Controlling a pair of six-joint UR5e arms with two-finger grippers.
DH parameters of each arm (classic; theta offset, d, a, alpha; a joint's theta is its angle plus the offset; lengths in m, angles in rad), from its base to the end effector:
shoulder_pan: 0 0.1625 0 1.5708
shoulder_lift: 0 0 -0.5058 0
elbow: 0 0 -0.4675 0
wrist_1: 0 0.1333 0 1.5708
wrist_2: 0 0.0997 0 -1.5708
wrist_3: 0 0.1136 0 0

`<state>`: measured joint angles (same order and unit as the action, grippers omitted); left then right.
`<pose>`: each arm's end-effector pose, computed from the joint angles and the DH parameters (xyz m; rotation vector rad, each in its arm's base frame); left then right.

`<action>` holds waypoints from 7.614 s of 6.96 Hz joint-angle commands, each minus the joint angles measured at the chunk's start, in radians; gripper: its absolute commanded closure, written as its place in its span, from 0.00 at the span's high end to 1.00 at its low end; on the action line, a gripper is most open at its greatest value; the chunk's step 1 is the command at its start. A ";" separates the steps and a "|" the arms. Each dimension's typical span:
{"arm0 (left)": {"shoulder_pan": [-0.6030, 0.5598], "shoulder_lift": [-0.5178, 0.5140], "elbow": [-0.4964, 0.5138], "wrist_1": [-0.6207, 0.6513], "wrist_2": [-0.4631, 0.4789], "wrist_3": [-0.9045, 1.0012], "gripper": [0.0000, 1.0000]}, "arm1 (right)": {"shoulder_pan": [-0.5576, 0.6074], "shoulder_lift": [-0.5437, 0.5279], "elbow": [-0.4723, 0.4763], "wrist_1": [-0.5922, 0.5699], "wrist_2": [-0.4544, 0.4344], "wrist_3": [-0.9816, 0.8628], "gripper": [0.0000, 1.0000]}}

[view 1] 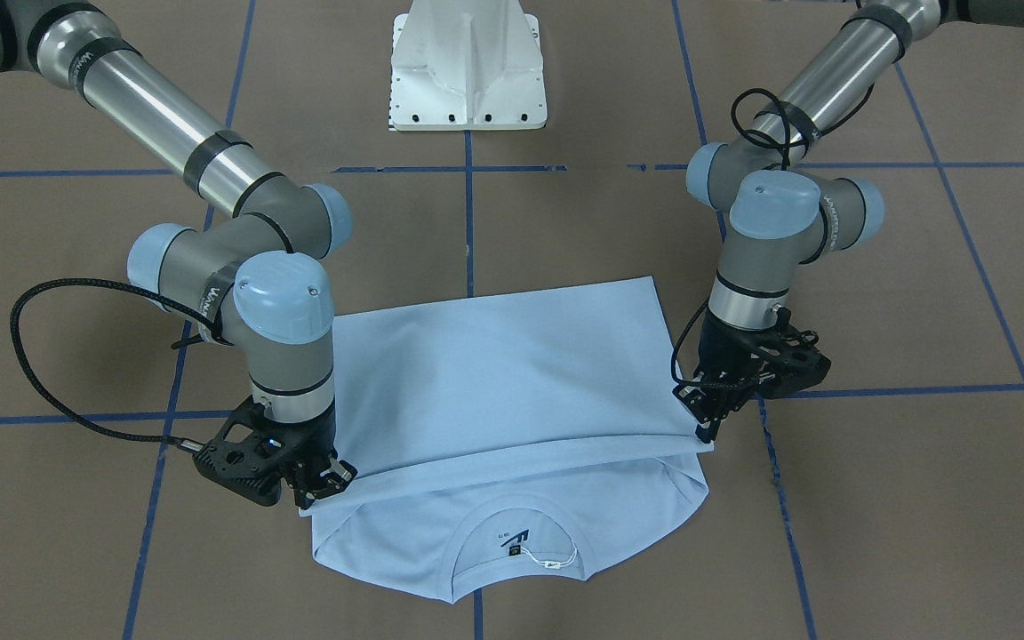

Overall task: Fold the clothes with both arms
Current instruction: 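Lower the folded hem near the collar and open both grippers, then move the right gripper to the folded shirt's side edge and grasp it, then drag the folded shirt with the right gripper away from the left arm, then bring both grippers to the shirt's near corners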

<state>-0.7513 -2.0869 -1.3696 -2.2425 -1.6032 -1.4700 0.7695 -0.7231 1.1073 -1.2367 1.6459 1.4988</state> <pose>0.5282 -0.6707 0.4371 0.3866 0.9249 -0.5802 -0.6043 -0.7591 0.3416 0.2318 -0.6971 0.6396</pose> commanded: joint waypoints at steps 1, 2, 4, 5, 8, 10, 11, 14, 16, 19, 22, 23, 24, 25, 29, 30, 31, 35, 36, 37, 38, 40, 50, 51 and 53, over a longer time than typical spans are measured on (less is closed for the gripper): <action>0.001 -0.001 0.024 -0.031 -0.001 -0.001 0.00 | 0.007 0.027 -0.029 0.002 0.002 -0.002 0.00; 0.000 -0.001 0.024 -0.032 -0.001 -0.001 0.00 | 0.011 0.028 -0.029 0.002 0.005 -0.003 0.00; -0.005 -0.001 0.027 -0.034 -0.001 -0.001 0.07 | 0.011 0.037 -0.035 0.002 0.006 -0.003 0.00; -0.006 0.001 0.029 -0.034 -0.001 -0.001 0.19 | 0.011 0.048 -0.050 0.002 0.005 -0.003 0.02; -0.008 0.001 0.027 -0.057 -0.006 -0.007 0.25 | 0.016 0.054 -0.050 0.002 0.014 -0.002 0.34; -0.020 -0.001 -0.026 -0.065 -0.035 -0.012 0.25 | 0.036 0.024 0.023 0.002 0.104 0.009 0.39; -0.028 0.010 -0.060 -0.063 -0.109 -0.012 0.30 | 0.034 -0.087 0.146 0.005 0.142 0.014 0.43; -0.052 0.046 -0.179 -0.048 -0.148 -0.027 0.30 | -0.045 -0.364 0.508 0.000 0.150 0.177 0.55; -0.063 0.056 -0.213 -0.048 -0.167 -0.027 0.30 | -0.106 -0.436 0.584 -0.001 0.140 0.204 0.60; -0.062 0.061 -0.206 -0.048 -0.169 -0.027 0.30 | -0.139 -0.455 0.568 0.002 0.115 0.216 0.62; -0.059 0.057 -0.204 -0.046 -0.169 -0.029 0.30 | -0.176 -0.453 0.557 0.003 0.095 0.260 0.63; -0.059 0.057 -0.204 -0.046 -0.169 -0.027 0.30 | -0.180 -0.453 0.556 0.003 0.095 0.261 0.63; -0.060 0.056 -0.203 -0.046 -0.167 -0.029 0.30 | -0.186 -0.453 0.546 0.003 0.094 0.259 0.63; -0.059 0.056 -0.200 -0.046 -0.167 -0.029 0.30 | -0.188 -0.453 0.542 0.003 0.095 0.259 0.63; -0.060 0.050 -0.188 -0.045 -0.165 -0.027 0.30 | -0.187 -0.449 0.542 0.005 0.097 0.247 0.00; -0.062 0.050 -0.184 -0.045 -0.167 -0.027 0.30 | -0.185 -0.452 0.551 0.005 0.101 0.247 0.00; -0.062 0.045 -0.186 -0.045 -0.170 -0.027 0.30 | -0.183 -0.463 0.587 0.005 0.098 0.250 0.00; -0.054 0.048 -0.204 -0.057 -0.311 -0.027 0.30 | -0.523 -0.838 1.090 -0.010 0.107 0.428 0.00; -0.052 0.050 -0.224 -0.057 -0.373 -0.029 0.31 | -0.670 -0.916 1.153 -0.010 0.101 0.484 0.00; -0.042 0.054 -0.277 -0.048 -0.418 -0.050 0.31 | -0.782 -0.929 1.174 -0.010 0.095 0.529 0.00; -0.028 0.094 -0.326 -0.048 -0.449 -0.202 0.31 | -0.882 -0.930 1.175 -0.010 0.075 0.576 0.00; 0.059 0.178 -0.419 -0.048 -0.439 -0.320 0.35 | -0.986 -0.940 1.169 -0.020 -0.122 0.589 1.00; 0.425 0.228 -0.494 0.218 -0.136 -0.541 0.45 | -0.487 -0.734 1.005 -0.079 -0.048 0.535 1.00; 0.425 0.228 -0.491 0.216 -0.133 -0.532 0.44 | -0.486 -0.734 1.005 -0.079 -0.040 0.537 1.00; 0.425 0.225 -0.482 0.216 -0.123 -0.530 0.44 | -0.483 -0.734 1.005 -0.079 -0.040 0.537 1.00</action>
<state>-0.3272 -1.8602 -1.8557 -2.0262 -1.7303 -2.0019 0.2849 -1.4577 2.1127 -1.3161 1.6050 2.0348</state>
